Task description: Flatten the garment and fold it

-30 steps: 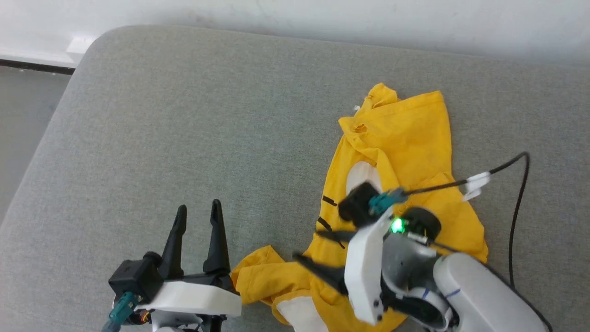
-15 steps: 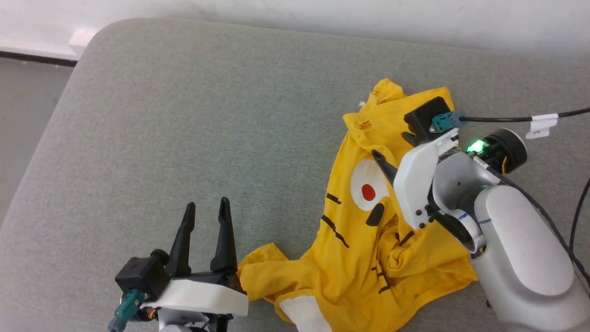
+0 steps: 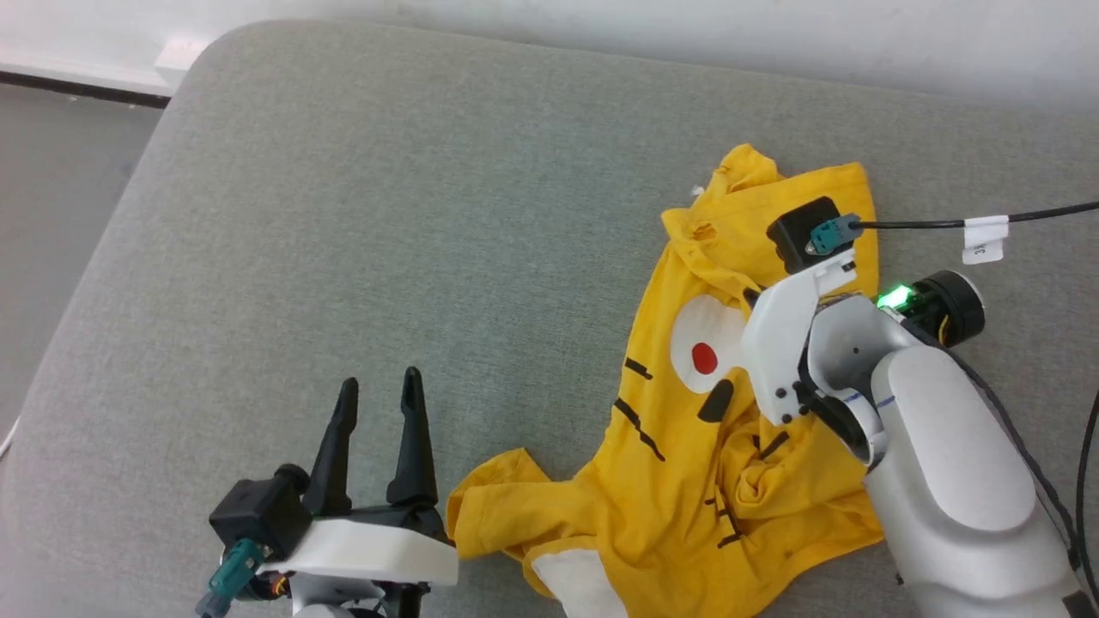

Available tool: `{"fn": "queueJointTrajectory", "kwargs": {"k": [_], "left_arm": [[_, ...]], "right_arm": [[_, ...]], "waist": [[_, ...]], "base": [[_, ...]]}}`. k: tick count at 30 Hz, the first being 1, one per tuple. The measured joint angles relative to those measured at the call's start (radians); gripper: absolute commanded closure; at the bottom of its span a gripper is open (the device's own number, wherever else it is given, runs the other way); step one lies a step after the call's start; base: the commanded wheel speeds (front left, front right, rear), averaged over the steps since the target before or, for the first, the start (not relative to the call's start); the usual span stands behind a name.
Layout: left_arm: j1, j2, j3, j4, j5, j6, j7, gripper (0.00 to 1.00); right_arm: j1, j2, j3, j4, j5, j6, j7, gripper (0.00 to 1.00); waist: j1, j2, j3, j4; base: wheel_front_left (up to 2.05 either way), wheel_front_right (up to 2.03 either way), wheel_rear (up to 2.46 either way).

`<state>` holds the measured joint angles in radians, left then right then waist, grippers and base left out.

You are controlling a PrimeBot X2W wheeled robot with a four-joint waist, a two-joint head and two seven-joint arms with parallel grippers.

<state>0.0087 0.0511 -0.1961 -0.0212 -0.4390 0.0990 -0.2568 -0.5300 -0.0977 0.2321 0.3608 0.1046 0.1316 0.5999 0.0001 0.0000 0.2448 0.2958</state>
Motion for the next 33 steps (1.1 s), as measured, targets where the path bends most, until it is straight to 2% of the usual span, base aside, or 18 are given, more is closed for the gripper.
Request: {"fn": "queueJointTrajectory", "kwargs": {"k": [5, 10, 14, 20, 23, 25, 26, 27, 28, 33], "left_arm": [[0.000, 0.000, 0.008, -0.001, 0.008, 0.000, 0.000, 0.00], [0.000, 0.000, 0.021, -0.001, 0.021, -0.001, 0.000, 0.00], [0.000, 0.000, 0.026, 0.000, 0.032, -0.003, 0.000, 0.00], [0.001, 0.000, 0.032, -0.001, 0.041, -0.010, 0.000, 0.00], [0.004, 0.000, 0.035, 0.000, 0.051, -0.012, 0.000, 0.00], [0.006, 0.000, 0.035, 0.002, 0.054, -0.018, 0.000, 0.00], [0.006, 0.000, 0.035, 0.004, 0.056, -0.019, 0.000, 0.00], [0.006, 0.000, 0.035, 0.005, 0.058, -0.020, 0.000, 0.00], [0.005, 0.000, 0.033, 0.007, 0.061, -0.021, 0.000, 0.00], [0.005, 0.000, 0.033, 0.016, 0.075, -0.030, 0.000, 0.00]], "right_arm": [[-0.044, 0.020, -0.051, 0.005, 0.003, 0.000, -0.061, 1.00], [-0.114, -0.006, -0.133, -0.027, 0.021, 0.000, -0.094, 1.00], [-0.149, -0.078, -0.221, -0.070, 0.030, 0.000, -0.099, 1.00], [-0.117, -0.215, -0.411, -0.108, -0.012, 0.000, -0.081, 1.00], [-0.054, -0.249, -0.476, -0.126, -0.046, 0.000, -0.081, 1.00], [-0.011, -0.245, -0.513, -0.122, -0.057, 0.000, -0.081, 1.00], [0.007, -0.236, -0.530, -0.117, -0.061, 0.000, -0.082, 0.11], [0.022, -0.226, -0.540, -0.111, -0.065, 0.000, -0.083, 0.11], [0.031, -0.212, -0.548, -0.102, -0.069, 0.000, -0.085, 0.00], [0.040, -0.145, -0.543, -0.096, -0.068, 0.000, -0.139, 0.00]], "waist": [[0.0000, 0.0000, -0.005, -0.028], [0.0000, 0.0000, -0.013, -0.061], [0.0000, 0.0000, -0.019, -0.086], [-0.0001, 0.0001, -0.017, -0.107], [0.0000, 0.0000, -0.012, -0.116], [-0.0001, 0.0000, -0.009, -0.125], [-0.0001, 0.0000, -0.009, -0.130], [0.0000, 0.0000, -0.008, -0.135], [0.0000, 0.0000, -0.008, -0.140], [0.0000, 0.0000, -0.014, -0.168]], "base": [[0.00, 0.00, 0.00], [0.00, 0.00, 0.00], [0.00, 0.00, 0.00], [0.00, 0.00, 0.00], [0.00, 0.00, 0.00], [0.00, 0.00, 0.00], [0.00, 0.00, 0.00], [0.00, 0.00, 0.00], [0.00, 0.00, 0.00], [0.00, 0.00, 0.00]]}}
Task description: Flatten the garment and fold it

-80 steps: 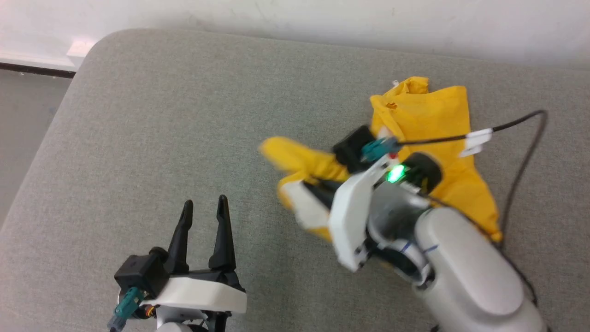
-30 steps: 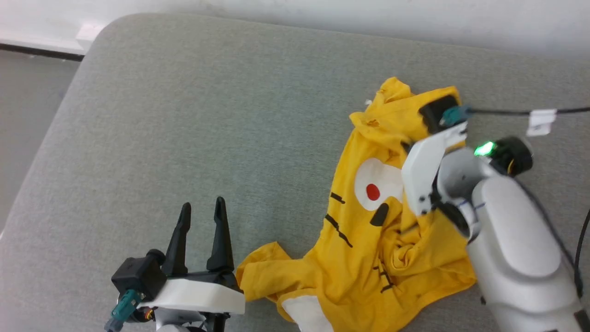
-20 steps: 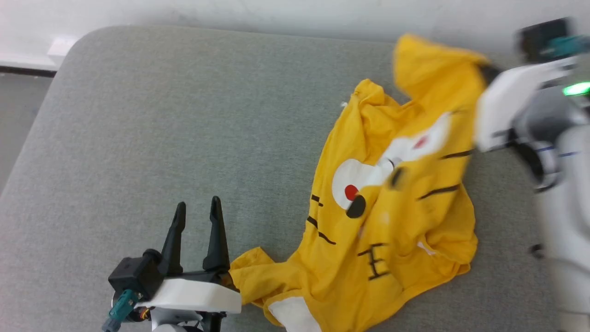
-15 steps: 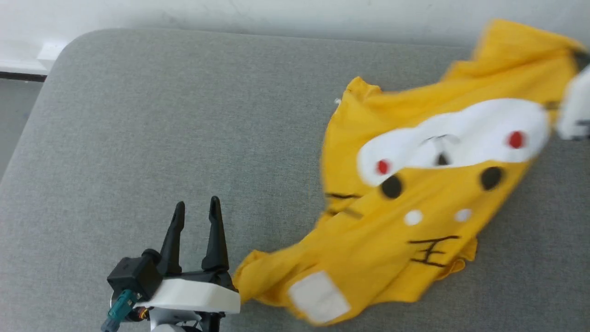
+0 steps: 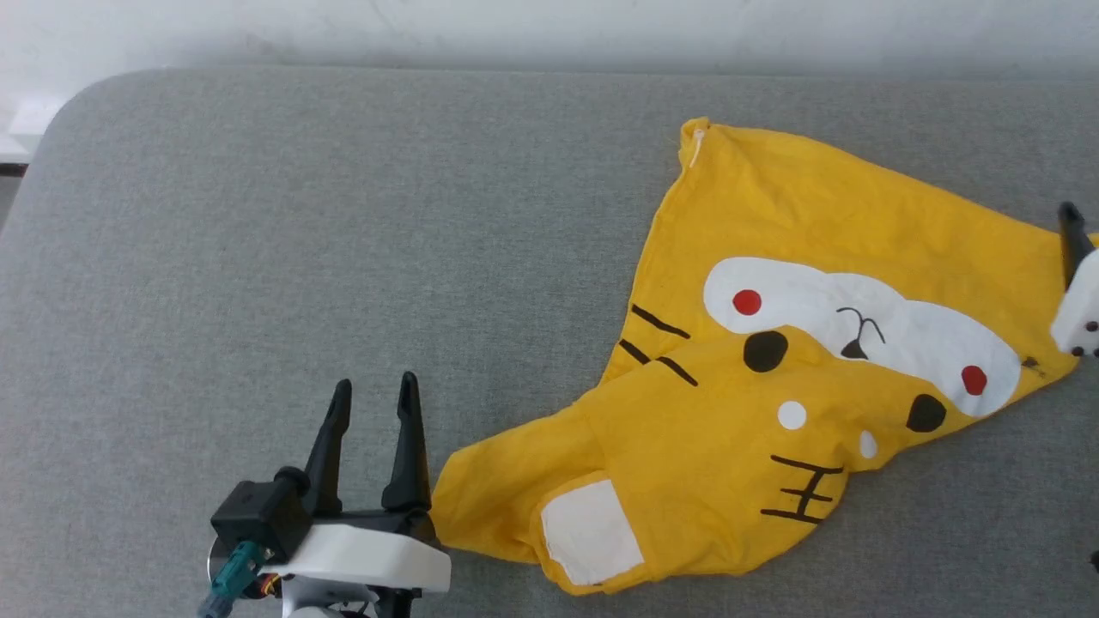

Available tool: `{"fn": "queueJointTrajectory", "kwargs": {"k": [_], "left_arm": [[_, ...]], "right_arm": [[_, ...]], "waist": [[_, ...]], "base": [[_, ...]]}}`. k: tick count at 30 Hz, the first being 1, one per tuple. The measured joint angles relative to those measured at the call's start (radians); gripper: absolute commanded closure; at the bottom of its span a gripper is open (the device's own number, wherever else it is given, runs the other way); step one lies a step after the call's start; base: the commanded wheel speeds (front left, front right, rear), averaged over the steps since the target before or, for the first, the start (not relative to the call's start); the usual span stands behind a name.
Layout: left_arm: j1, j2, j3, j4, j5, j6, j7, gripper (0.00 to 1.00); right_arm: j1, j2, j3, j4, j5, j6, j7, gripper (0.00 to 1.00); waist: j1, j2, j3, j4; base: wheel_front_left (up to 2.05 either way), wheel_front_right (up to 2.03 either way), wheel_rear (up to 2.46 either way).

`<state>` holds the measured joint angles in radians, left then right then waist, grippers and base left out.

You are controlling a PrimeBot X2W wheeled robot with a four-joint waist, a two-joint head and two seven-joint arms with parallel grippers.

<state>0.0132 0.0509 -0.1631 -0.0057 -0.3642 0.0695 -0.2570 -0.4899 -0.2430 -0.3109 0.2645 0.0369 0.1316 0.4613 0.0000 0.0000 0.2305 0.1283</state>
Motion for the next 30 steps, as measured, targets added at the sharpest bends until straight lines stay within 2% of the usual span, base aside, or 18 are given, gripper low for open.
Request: {"fn": "queueJointTrajectory", "kwargs": {"k": [4, 8, 10, 16, 19, 22, 27, 30], "left_arm": [[-0.003, 0.000, 0.001, 0.006, 0.006, -0.008, 0.000, 0.00], [-0.003, 0.000, 0.005, -0.001, 0.013, -0.008, 0.000, 0.00], [-0.002, 0.000, 0.009, -0.011, 0.013, -0.009, 0.000, 0.00], [0.029, 0.000, 0.016, -0.029, 0.031, -0.052, 0.000, 0.00], [0.068, 0.000, 0.031, -0.039, 0.032, -0.053, 0.000, 0.00], [0.093, 0.000, 0.045, -0.042, 0.034, -0.050, 0.000, 0.00], [0.072, 0.003, 0.027, -0.040, 0.065, -0.048, 0.008, 0.00], [-0.022, 0.020, -0.010, -0.034, 0.093, -0.062, 0.068, 0.00]], "right_arm": [[0.000, 0.037, 0.033, -0.069, 0.053, 0.000, -0.071, 0.00], [0.051, 0.077, 0.053, -0.224, 0.128, 0.000, -0.150, 0.00], [0.122, 0.108, 0.033, -0.299, 0.153, 0.000, -0.185, 0.00], [0.435, 0.188, -0.033, -0.493, 0.154, 0.000, -0.293, 0.00], [0.575, 0.189, -0.037, -0.480, 0.273, 0.000, -0.349, 0.00], [0.665, 0.189, -0.011, -0.435, 0.323, 0.000, -0.421, 0.00], [0.680, 0.190, 0.039, -0.406, 0.341, 0.000, -0.474, 0.00], [0.672, 0.190, 0.046, -0.411, 0.341, 0.000, -0.481, 0.00]], "waist": [[0.0000, 0.0000, -0.014, -0.017], [0.0000, 0.0000, -0.030, -0.025], [0.0000, 0.0000, -0.038, -0.029], [-0.0001, 0.0000, -0.058, -0.036], [-0.0002, 0.0000, -0.064, -0.050], [-0.0002, 0.0000, -0.068, -0.070], [-0.0001, 0.0000, -0.070, -0.109], [-0.0002, 0.0000, -0.064, -0.127]], "base": [[0.00, 0.00, 0.00], [0.00, 0.00, 0.00], [0.00, 0.00, 0.00], [0.00, 0.00, 0.00], [0.00, 0.00, 0.00], [0.00, 0.00, 0.00], [0.00, 0.00, 0.00], [0.00, 0.00, 0.00]]}}
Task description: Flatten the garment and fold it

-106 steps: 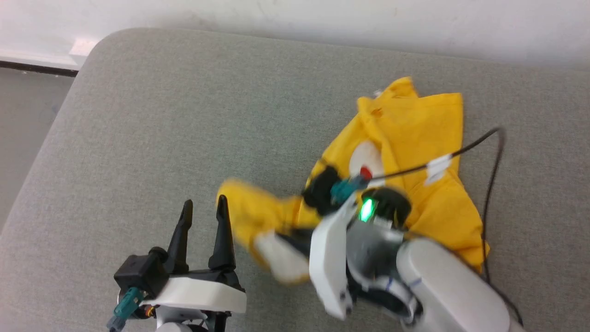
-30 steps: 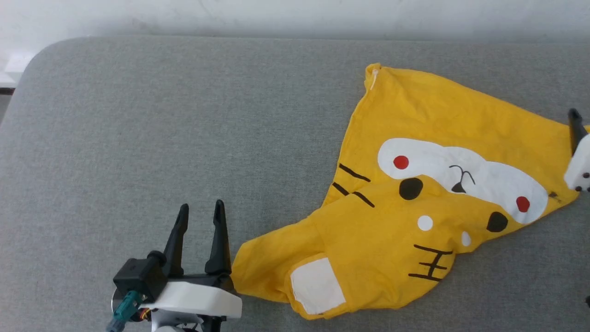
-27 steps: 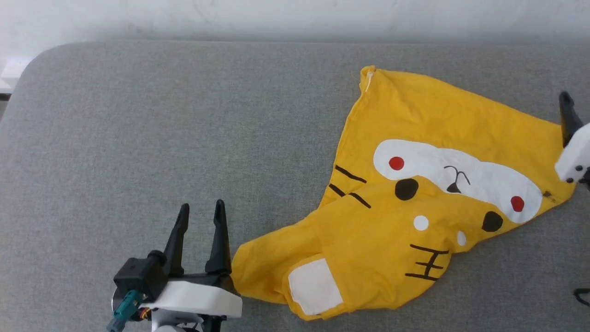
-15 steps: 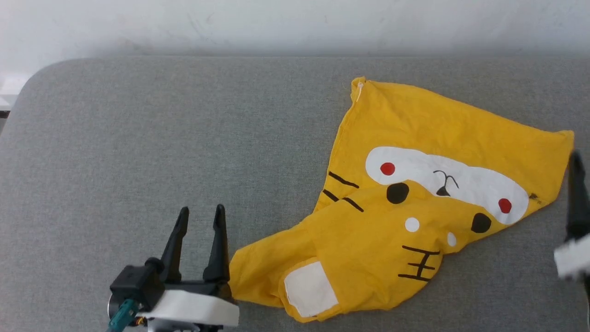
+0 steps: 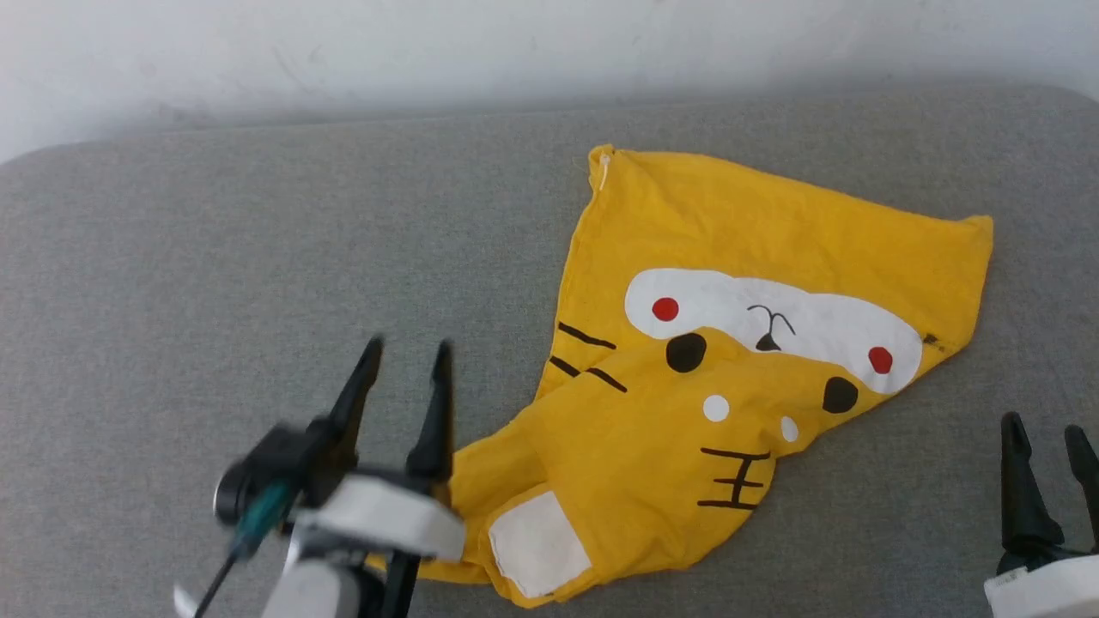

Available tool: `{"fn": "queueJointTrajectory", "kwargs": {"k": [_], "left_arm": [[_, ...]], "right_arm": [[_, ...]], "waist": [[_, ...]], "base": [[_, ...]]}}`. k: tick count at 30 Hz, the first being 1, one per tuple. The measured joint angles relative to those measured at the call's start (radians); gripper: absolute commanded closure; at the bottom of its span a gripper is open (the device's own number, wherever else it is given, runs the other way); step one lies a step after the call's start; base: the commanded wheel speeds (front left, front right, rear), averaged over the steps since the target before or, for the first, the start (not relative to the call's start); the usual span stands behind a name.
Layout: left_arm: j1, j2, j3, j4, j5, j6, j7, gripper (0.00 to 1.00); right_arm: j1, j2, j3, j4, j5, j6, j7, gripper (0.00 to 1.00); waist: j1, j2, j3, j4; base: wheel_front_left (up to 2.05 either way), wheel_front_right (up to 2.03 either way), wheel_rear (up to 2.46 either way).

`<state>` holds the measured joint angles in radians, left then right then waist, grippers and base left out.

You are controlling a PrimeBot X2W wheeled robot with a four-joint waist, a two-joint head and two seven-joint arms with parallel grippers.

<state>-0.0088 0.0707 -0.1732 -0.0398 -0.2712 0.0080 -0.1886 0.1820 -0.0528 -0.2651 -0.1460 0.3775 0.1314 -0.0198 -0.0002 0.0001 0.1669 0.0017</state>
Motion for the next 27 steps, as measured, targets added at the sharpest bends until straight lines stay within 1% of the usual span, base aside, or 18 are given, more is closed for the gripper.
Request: {"fn": "queueJointTrajectory", "kwargs": {"k": [3, 6, 11, 14, 17, 22, 26, 27], "left_arm": [[-0.150, 0.025, -0.051, 0.025, 0.043, -0.030, 0.108, 0.00], [-0.307, 0.034, -0.114, 0.078, 0.070, -0.071, 0.239, 0.00], [-0.525, 0.023, -0.193, 0.200, 0.084, -0.104, 0.429, 0.00], [-0.615, 0.011, -0.213, 0.285, 0.084, -0.105, 0.502, 0.00], [-0.672, 0.002, -0.225, 0.372, 0.086, -0.099, 0.556, 0.00], [-0.710, -0.003, -0.232, 0.495, 0.085, -0.072, 0.613, 0.00], [-0.720, -0.006, -0.231, 0.552, 0.073, -0.050, 0.639, 0.00], [-0.730, -0.006, -0.231, 0.561, 0.069, -0.045, 0.651, 0.57]], "right_arm": [[-0.019, 0.000, 0.006, -0.004, -0.002, 0.000, -0.002, 0.00], [-0.037, 0.000, 0.012, -0.012, -0.002, 0.000, -0.002, 0.00], [-0.068, 0.000, 0.022, -0.034, 0.000, 0.000, -0.001, 0.00], [-0.091, 0.000, 0.035, -0.044, 0.001, 0.000, 0.002, 0.00], [-0.107, 0.000, 0.044, -0.050, 0.002, 0.000, 0.003, 0.00], [-0.130, 0.000, 0.057, -0.045, 0.004, 0.000, 0.008, 0.00], [-0.135, 0.000, 0.069, -0.030, 0.013, 0.000, 0.007, 0.00], [-0.135, 0.000, 0.070, -0.027, 0.013, 0.000, 0.007, 0.00]], "waist": [[0.0002, 0.0000, 0.019, -0.008], [0.0002, 0.0000, 0.046, -0.013], [0.0003, 0.0000, 0.103, -0.022], [0.0004, 0.0000, 0.141, -0.030], [0.0004, 0.0000, 0.177, -0.042], [0.0005, 0.0000, 0.222, -0.073], [0.0002, 0.0000, 0.241, -0.103], [0.0001, 0.0000, 0.243, -0.109]], "base": [[0.00, 0.00, 0.00], [0.00, 0.00, 0.00], [0.00, 0.00, 0.00], [0.00, 0.00, 0.00], [0.00, 0.00, 0.00], [0.00, 0.00, 0.00], [0.00, 0.00, 0.00], [0.00, 0.00, 0.00]]}}
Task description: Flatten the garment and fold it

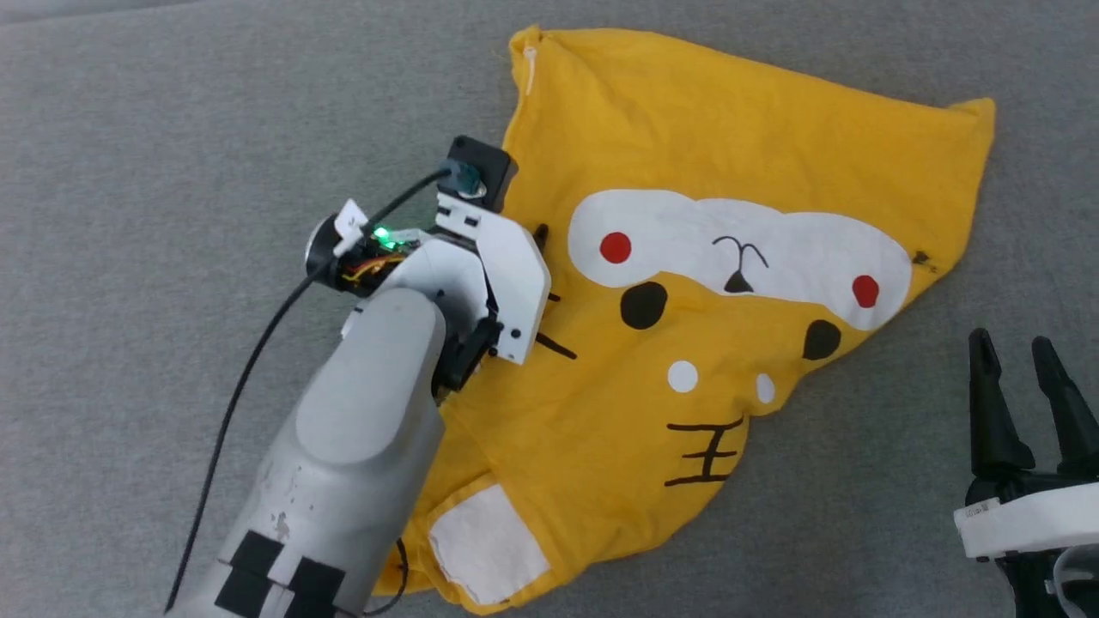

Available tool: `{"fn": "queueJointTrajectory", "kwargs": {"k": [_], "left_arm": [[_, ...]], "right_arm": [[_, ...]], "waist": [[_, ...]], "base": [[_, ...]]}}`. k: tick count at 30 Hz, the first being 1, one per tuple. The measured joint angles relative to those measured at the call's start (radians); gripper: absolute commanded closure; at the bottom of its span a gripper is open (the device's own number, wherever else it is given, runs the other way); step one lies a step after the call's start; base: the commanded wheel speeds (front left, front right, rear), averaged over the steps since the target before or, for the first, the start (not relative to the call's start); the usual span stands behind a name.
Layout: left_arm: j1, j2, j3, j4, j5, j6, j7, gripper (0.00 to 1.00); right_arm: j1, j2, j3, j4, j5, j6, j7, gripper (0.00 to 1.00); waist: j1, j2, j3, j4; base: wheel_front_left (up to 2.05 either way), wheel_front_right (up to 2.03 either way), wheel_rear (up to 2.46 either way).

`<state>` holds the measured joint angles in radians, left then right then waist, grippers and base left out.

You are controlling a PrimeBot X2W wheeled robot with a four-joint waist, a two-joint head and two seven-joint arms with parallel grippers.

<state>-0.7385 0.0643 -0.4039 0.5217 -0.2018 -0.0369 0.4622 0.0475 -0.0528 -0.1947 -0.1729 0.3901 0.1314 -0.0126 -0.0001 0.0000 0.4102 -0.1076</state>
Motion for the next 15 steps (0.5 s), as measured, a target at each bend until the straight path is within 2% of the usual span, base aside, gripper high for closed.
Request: {"fn": "queueJointTrajectory", "kwargs": {"k": [1, 7, 10, 13, 15], "left_arm": [[-0.009, 0.000, 0.000, 0.007, -0.001, 0.003, 0.005, 1.00], [-0.021, -0.005, 0.011, 0.021, -0.033, 0.004, -0.003, 1.00], [-0.025, -0.003, 0.061, -0.008, -0.084, 0.004, -0.007, 1.00], [-0.073, 0.028, 0.114, -0.064, -0.116, 0.004, -0.003, 1.00], [-0.126, 0.076, 0.148, -0.102, -0.117, 0.013, 0.007, 1.00]], "right_arm": [[0.000, 0.000, 0.000, 0.004, 0.000, 0.000, 0.000, 0.00], [0.000, 0.000, -0.009, 0.016, 0.000, 0.000, 0.001, 0.00], [0.000, 0.000, -0.008, 0.010, -0.002, 0.000, 0.004, 0.00], [0.000, 0.000, -0.002, -0.001, -0.002, 0.000, 0.013, 0.00], [0.000, 0.000, 0.003, -0.010, -0.002, 0.000, 0.017, 0.00]], "waist": [[0.0000, 0.0000, 0.002, -0.006], [0.0001, 0.0000, -0.011, -0.010], [0.0001, 0.0000, -0.021, 0.002], [0.0001, 0.0000, -0.025, 0.015], [0.0001, 0.0000, -0.020, 0.019]], "base": [[0.00, 0.00, 0.00], [0.00, 0.00, 0.00], [0.00, 0.00, 0.00], [0.00, 0.00, 0.00], [0.00, 0.00, 0.00]]}}
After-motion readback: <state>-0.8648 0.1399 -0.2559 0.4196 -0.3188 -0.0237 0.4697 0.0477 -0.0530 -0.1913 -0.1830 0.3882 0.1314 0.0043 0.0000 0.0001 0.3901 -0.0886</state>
